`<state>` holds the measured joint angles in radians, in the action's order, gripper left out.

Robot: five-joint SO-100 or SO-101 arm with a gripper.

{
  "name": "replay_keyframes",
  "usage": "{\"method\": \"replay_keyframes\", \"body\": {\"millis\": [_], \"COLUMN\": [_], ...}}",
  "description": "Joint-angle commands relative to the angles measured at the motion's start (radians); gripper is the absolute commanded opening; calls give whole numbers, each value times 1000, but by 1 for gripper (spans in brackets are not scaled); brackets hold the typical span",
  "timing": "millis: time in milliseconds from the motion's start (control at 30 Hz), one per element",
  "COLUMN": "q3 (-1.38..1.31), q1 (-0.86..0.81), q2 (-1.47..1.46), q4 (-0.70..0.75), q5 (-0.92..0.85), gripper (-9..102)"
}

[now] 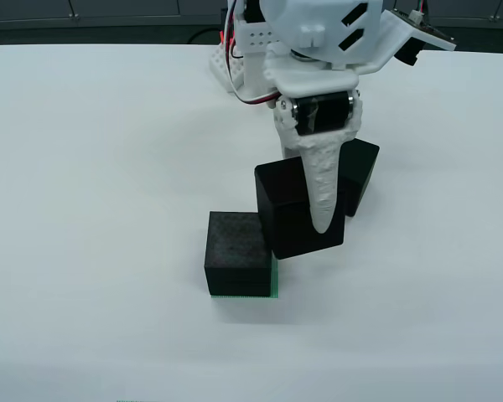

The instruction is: Stack 3 Blocks on the chosen place.

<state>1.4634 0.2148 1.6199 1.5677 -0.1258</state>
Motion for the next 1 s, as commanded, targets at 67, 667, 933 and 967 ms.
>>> {"method": "replay_keyframes", "body": {"millis": [67, 667, 933, 967], "q3": [-15, -69, -84, -84], "q1": [-78, -175, -179, -179], "q2": [11, -58, -81, -81], "q4": [6, 6, 6, 6], "q5": [29, 12, 12, 12], "gripper": [23, 23, 23, 23]}}
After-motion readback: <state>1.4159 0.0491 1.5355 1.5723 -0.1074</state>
